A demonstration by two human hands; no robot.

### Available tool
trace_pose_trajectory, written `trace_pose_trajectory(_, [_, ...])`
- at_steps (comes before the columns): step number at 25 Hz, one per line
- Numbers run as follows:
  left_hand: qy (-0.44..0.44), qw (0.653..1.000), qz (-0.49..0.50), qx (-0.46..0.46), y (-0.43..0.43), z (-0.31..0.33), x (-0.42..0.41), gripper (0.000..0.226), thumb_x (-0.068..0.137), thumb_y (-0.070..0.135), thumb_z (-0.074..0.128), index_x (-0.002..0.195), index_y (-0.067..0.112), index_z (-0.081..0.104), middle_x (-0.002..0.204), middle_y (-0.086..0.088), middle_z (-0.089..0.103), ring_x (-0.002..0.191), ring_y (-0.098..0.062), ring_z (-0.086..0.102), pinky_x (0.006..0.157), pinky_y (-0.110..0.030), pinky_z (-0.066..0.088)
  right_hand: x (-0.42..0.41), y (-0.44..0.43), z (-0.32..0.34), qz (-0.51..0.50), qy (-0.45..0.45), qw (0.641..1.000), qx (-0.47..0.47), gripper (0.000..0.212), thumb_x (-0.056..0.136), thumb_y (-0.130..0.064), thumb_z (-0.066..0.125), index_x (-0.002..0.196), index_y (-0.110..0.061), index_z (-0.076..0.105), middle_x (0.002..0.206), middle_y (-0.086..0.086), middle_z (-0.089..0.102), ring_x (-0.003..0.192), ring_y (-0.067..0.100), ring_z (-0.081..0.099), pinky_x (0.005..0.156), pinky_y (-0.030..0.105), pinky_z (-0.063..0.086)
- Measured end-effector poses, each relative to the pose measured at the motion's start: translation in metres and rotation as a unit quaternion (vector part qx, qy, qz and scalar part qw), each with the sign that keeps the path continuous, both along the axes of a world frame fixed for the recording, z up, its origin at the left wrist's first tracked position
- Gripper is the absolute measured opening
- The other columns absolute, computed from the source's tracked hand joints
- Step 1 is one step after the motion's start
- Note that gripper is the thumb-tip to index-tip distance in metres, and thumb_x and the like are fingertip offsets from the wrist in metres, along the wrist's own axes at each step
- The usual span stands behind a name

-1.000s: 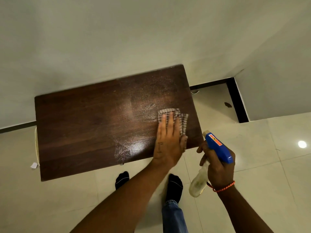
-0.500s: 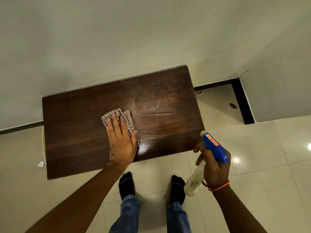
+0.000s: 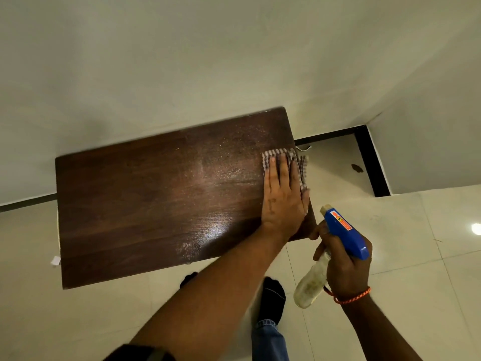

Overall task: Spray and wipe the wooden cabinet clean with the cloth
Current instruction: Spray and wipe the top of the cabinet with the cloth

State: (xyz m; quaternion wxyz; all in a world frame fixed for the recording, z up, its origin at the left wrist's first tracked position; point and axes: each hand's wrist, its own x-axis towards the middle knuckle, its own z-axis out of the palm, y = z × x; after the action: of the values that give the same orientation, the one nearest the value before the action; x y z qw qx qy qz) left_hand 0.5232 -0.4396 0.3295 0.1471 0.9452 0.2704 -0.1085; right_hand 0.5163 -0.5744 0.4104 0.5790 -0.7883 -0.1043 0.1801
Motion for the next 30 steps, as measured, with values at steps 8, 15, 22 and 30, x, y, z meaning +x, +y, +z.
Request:
trace_pose_trajectory(8, [-0.019, 0.999, -0.025, -0.024, 0.080, -0.002, 0.006, 0.076, 0.107, 0.050, 0.027, 0.162, 0.010, -0.006, 0.170, -0.016, -0.013, 0.156, -0.034, -0.012, 0.128, -0.047, -0.001, 0.002, 0.024, -0.003, 0.019, 0.003, 0.999, 0.037, 0.019, 0.084, -0.030, 0.051, 0.077, -0.033, 0.068, 0.069, 0.003, 0.066, 0.050, 0.023, 0.059, 0.045, 0.033, 0.051])
trace_pose_trajectory(15, [-0.002, 0.994, 0.089, 0.066, 0.233, -0.010, -0.141, 0.069, 0.108, 0.042, 0.022, 0.160, -0.002, 0.014, 0.167, -0.028, 0.008, 0.155, -0.042, 0.004, 0.128, -0.050, 0.008, -0.016, 0.049, -0.009, 0.017, 0.021, 0.998, 0.058, 0.019, 0.085, -0.029, 0.052, 0.077, -0.032, 0.069, 0.068, 0.004, 0.066, 0.049, 0.026, 0.058, 0.047, 0.032, 0.052])
trace_pose_trajectory(22, [0.003, 0.952, 0.305, 0.037, 0.338, 0.000, -0.346, 0.075, 0.103, 0.043, 0.033, 0.157, -0.006, 0.017, 0.162, -0.036, 0.012, 0.150, -0.053, 0.010, 0.124, -0.056, 0.010, -0.029, 0.071, -0.019, 0.031, 0.052, 0.995, 0.073, 0.021, 0.085, -0.028, 0.056, 0.076, -0.013, 0.068, 0.067, 0.008, 0.067, 0.048, 0.032, 0.057, 0.044, 0.034, 0.051])
trace_pose_trajectory(30, [-0.023, 0.981, 0.182, 0.060, 0.272, -0.008, -0.245, 0.070, 0.106, 0.042, 0.028, 0.159, -0.003, 0.019, 0.167, -0.026, 0.011, 0.155, -0.041, 0.006, 0.127, -0.049, 0.003, -0.028, 0.068, -0.024, 0.022, 0.055, 0.996, 0.066, 0.028, 0.086, -0.028, 0.055, 0.083, -0.003, 0.067, 0.069, 0.005, 0.067, 0.049, 0.029, 0.059, 0.046, 0.030, 0.051])
